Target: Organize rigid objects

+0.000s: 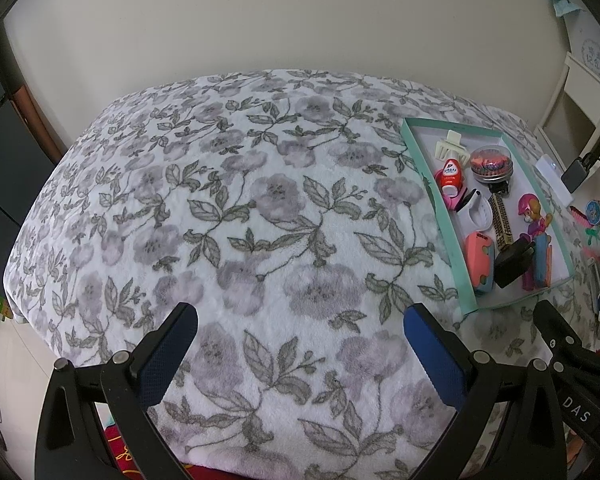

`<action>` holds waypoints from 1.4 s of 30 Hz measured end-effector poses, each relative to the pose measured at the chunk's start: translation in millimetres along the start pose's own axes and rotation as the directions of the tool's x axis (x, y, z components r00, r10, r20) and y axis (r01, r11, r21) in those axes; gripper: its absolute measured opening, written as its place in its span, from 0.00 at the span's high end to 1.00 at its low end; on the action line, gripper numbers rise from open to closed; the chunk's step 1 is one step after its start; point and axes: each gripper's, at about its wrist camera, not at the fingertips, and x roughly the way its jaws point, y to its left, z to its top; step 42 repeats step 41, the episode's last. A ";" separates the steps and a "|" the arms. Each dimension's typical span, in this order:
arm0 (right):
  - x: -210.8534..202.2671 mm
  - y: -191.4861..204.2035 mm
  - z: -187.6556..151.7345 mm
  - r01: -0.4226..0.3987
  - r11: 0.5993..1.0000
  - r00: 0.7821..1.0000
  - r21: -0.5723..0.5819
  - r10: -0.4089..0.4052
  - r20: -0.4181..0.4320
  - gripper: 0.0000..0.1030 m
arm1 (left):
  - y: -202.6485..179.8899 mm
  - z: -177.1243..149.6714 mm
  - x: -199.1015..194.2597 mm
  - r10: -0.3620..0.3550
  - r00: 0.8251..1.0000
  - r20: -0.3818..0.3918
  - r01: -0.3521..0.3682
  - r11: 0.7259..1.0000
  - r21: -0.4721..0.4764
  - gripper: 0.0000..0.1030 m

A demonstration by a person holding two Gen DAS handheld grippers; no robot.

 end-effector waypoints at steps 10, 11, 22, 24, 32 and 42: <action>0.4 -0.1 -0.3 0.000 1.000 1.000 0.000 0.000 -0.001 0.00 | 0.8 -1.5 -0.4 -0.004 1.000 0.005 0.004 1.000 0.013 0.00; 0.4 -0.1 -0.1 0.000 1.000 1.000 0.000 0.000 -0.001 0.00 | 0.8 -1.6 -0.4 -0.004 1.000 0.005 0.004 1.000 0.015 0.00; 0.9 -0.3 -0.6 0.001 1.000 1.000 0.000 -0.001 -0.002 0.00 | -0.3 -0.9 0.3 -0.015 1.000 0.001 0.014 1.000 0.027 0.00; 0.9 0.2 0.5 0.001 1.000 1.000 -0.001 -0.001 -0.003 0.00 | -0.6 -0.9 0.4 -0.013 1.000 0.000 0.013 1.000 0.028 0.00; 2.0 -1.1 -3.0 0.001 1.000 1.000 -0.001 -0.001 -0.006 0.00 | 0.8 -0.8 0.6 -0.022 1.000 -0.001 0.022 0.999 0.037 0.00; 2.4 -1.8 -2.9 0.000 1.000 1.000 -0.004 0.000 -0.007 0.00 | 0.8 -1.0 -3.4 -0.022 0.999 0.031 0.020 0.999 0.043 0.00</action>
